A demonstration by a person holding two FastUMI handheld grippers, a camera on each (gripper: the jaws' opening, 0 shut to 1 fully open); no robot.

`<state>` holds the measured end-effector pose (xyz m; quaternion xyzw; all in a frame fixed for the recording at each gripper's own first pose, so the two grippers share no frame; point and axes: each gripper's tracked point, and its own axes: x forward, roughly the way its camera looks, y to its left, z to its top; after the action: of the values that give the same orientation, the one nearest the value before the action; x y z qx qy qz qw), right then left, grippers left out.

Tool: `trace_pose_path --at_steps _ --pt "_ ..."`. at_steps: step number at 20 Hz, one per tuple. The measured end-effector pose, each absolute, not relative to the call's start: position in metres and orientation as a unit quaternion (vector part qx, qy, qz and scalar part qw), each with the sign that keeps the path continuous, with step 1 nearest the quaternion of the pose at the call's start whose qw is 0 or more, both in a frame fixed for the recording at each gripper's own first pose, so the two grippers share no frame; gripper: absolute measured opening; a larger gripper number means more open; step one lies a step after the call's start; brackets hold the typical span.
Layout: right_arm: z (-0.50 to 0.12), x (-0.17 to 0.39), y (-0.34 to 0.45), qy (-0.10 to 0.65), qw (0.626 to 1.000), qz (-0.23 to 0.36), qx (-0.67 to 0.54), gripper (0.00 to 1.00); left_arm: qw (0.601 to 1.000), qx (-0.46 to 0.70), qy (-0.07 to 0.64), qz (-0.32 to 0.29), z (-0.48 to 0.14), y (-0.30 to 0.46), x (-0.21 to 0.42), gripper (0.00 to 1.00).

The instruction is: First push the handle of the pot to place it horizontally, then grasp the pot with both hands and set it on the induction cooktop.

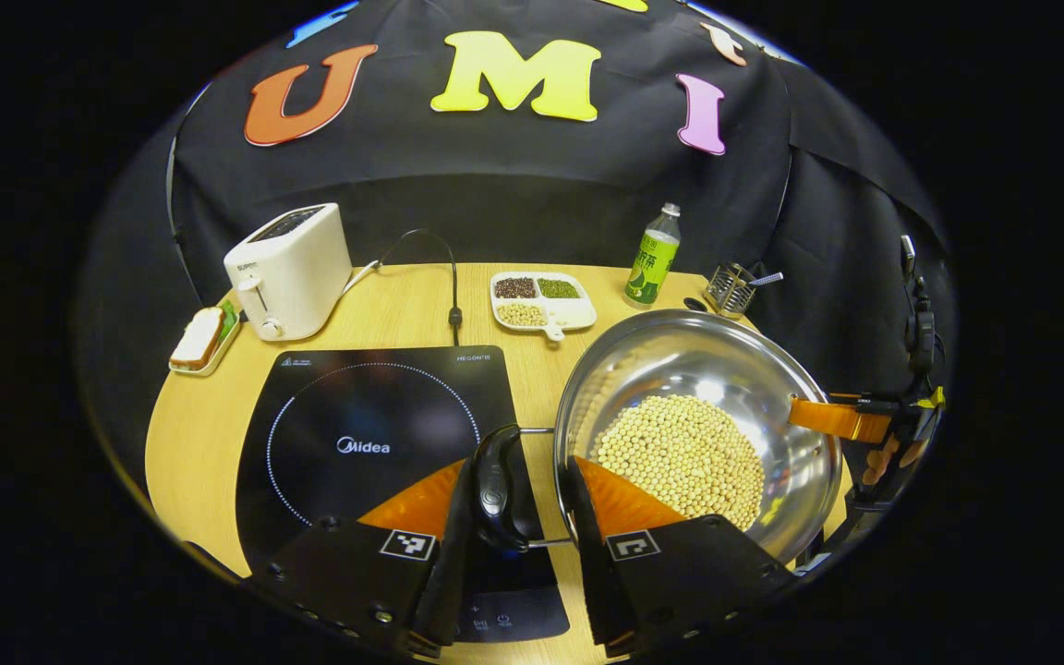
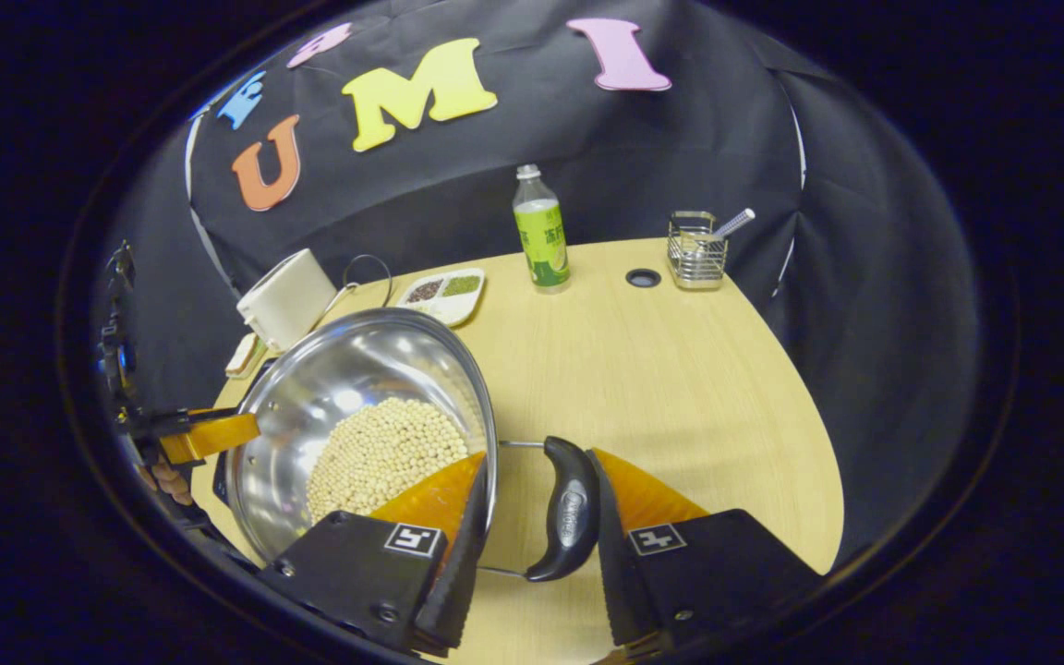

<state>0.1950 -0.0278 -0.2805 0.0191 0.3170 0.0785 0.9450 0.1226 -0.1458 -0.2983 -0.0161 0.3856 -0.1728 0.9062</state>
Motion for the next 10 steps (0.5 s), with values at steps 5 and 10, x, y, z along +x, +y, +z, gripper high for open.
trace_pose_path --at_steps 5,10 --pt "-0.252 0.176 -0.003 0.31 0.946 0.096 0.023 0.58 0.912 -0.028 0.375 -0.167 -0.271 -0.123 0.11 0.52" --pt "-0.225 0.166 0.035 0.303 0.946 0.114 0.026 0.57 0.924 -0.025 0.351 -0.151 -0.235 -0.085 0.109 0.52"
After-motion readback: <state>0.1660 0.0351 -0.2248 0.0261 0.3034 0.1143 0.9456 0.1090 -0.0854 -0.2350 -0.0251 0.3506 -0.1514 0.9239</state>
